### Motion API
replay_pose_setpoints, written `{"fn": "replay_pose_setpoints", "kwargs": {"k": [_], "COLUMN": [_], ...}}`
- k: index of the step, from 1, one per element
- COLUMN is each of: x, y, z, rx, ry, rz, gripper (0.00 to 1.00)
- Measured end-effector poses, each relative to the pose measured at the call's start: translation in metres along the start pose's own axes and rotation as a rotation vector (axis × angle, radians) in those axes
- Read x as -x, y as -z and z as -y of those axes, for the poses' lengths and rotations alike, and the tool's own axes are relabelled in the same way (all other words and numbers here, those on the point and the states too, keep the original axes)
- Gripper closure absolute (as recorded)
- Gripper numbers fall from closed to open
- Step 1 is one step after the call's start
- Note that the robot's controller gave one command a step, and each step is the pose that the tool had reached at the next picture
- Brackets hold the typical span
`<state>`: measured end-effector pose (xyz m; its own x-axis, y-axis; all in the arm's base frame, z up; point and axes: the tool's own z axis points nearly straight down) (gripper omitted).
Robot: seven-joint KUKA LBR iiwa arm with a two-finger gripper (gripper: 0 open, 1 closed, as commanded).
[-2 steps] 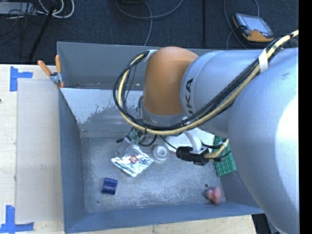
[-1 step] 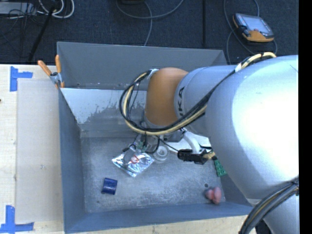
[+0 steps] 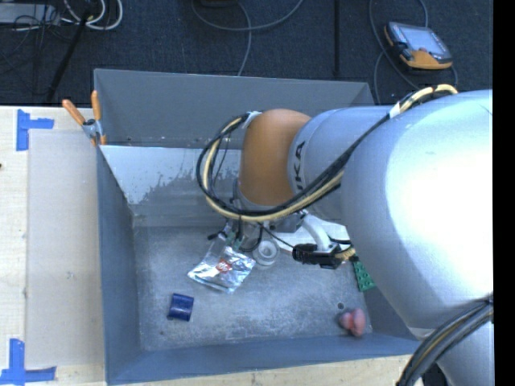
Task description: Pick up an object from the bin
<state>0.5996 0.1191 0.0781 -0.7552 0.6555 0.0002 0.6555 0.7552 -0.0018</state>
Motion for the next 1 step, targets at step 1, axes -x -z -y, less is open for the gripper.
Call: {"fn": "replay_pose_setpoints", "kwargs": {"k": [1], "x": [0.0014], "y": [0.1374], "z": [0.012], "rx": [0.007], "ry": [0.047], "rz": [0.006], "gripper": [1.0]}}
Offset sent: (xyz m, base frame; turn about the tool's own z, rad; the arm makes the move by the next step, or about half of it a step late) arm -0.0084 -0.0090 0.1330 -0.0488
